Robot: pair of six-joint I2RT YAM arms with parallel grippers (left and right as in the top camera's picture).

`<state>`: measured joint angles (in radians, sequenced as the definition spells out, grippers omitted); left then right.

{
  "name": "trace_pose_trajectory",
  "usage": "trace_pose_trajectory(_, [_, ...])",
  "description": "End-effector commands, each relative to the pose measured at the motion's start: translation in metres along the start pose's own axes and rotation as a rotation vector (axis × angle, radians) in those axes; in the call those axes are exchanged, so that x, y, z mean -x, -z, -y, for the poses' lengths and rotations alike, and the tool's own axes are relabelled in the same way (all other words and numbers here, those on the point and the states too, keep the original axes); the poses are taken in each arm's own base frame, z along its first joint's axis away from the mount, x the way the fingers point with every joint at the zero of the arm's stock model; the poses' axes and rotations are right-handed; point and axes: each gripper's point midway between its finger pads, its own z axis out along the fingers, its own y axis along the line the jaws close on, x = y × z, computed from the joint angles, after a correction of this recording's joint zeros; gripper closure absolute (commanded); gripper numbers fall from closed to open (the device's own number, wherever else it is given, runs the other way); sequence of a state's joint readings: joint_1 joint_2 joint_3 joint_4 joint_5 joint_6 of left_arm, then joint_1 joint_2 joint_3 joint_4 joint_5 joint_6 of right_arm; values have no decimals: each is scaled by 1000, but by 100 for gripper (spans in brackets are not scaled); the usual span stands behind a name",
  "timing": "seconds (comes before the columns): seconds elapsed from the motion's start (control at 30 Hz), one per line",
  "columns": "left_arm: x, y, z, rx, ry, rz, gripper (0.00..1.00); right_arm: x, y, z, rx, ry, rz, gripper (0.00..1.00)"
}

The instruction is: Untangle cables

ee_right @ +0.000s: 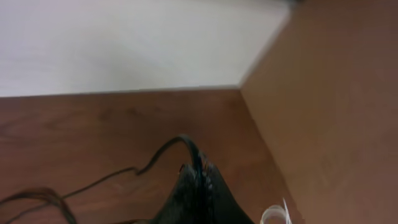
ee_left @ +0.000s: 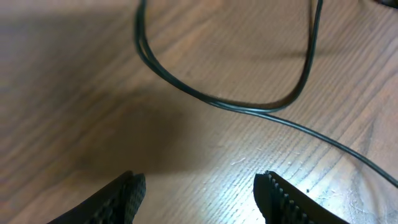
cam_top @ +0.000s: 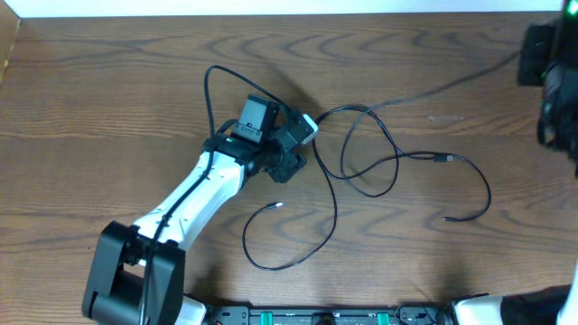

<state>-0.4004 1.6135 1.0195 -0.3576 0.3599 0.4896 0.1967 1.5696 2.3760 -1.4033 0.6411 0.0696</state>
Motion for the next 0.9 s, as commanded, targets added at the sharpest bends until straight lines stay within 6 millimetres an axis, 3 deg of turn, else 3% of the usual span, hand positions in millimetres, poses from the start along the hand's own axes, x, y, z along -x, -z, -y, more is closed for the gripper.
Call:
trace_pose_trajectory(0.0, [12,17,-3,29,5,51,38,-16,-27,14,-55,-145,-87,99])
trace_pose_trajectory(0.13, [16,23,-3,36,-1,67,38,-29,-48,9,-20,-147,-162,99])
trace_pose_trajectory(0.43, [17,23,-3,36,2,70,37,-59,-72,-45,196,-79,-307,99])
trace_pose_trajectory(0.87, [20,23,5,-9,-1,89,38,-194,-127,-158,432,51,-646,99])
